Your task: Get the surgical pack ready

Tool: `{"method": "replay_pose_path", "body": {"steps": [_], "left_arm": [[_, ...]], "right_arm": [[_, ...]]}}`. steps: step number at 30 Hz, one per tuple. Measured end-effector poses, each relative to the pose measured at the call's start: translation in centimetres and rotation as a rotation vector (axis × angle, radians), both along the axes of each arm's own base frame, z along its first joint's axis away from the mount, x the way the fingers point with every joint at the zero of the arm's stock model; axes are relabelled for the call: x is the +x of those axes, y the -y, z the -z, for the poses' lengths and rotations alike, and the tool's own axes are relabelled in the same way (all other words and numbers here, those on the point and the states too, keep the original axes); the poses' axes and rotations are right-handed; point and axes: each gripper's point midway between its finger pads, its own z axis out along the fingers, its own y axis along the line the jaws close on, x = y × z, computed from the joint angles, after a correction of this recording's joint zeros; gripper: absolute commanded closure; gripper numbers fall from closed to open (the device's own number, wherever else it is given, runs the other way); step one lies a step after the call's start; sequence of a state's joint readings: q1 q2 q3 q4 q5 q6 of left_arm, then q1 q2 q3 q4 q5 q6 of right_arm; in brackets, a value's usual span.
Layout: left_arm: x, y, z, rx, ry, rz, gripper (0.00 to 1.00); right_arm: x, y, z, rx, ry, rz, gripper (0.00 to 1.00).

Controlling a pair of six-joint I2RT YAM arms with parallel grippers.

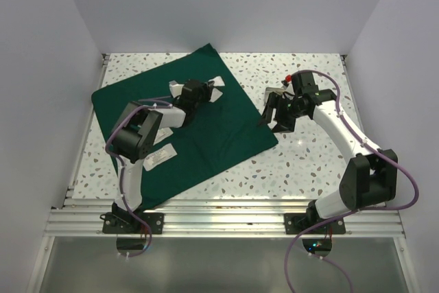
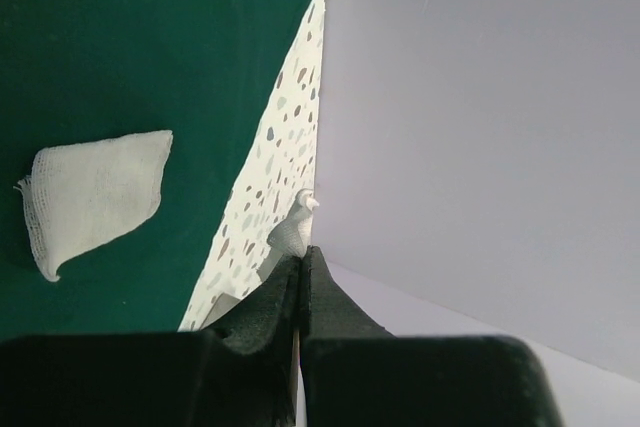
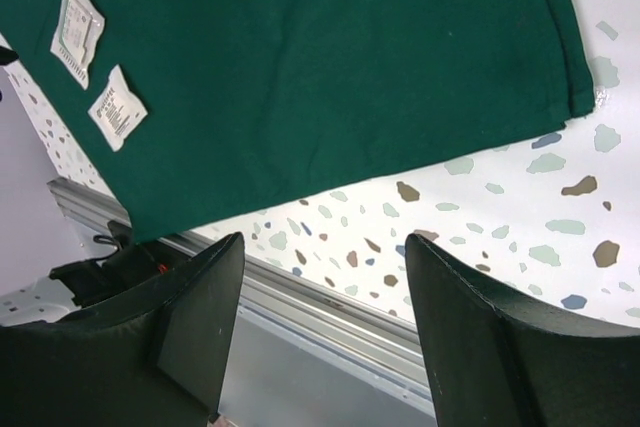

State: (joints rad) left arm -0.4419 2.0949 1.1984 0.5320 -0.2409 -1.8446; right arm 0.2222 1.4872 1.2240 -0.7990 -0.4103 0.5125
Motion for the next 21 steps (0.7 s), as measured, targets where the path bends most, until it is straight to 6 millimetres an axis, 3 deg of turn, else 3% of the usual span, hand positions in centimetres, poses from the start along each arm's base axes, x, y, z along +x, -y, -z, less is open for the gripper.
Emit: {"method": "replay_pose_path", "body": {"steps": [11,21], "left_arm": [[0.1,-0.5,0.4,-0.008,-0.012,-0.077,1.0],[-0.2,-0.8,2.5,0.015,-0.059,-0.124,1.0]], "right_arm": [[-0.2,0.0,0.3,-0.002,-0.01,-0.001,0.31],[-0.4,0.1,0.7,-0.004,-0.019,-0.001,0.31]]}}
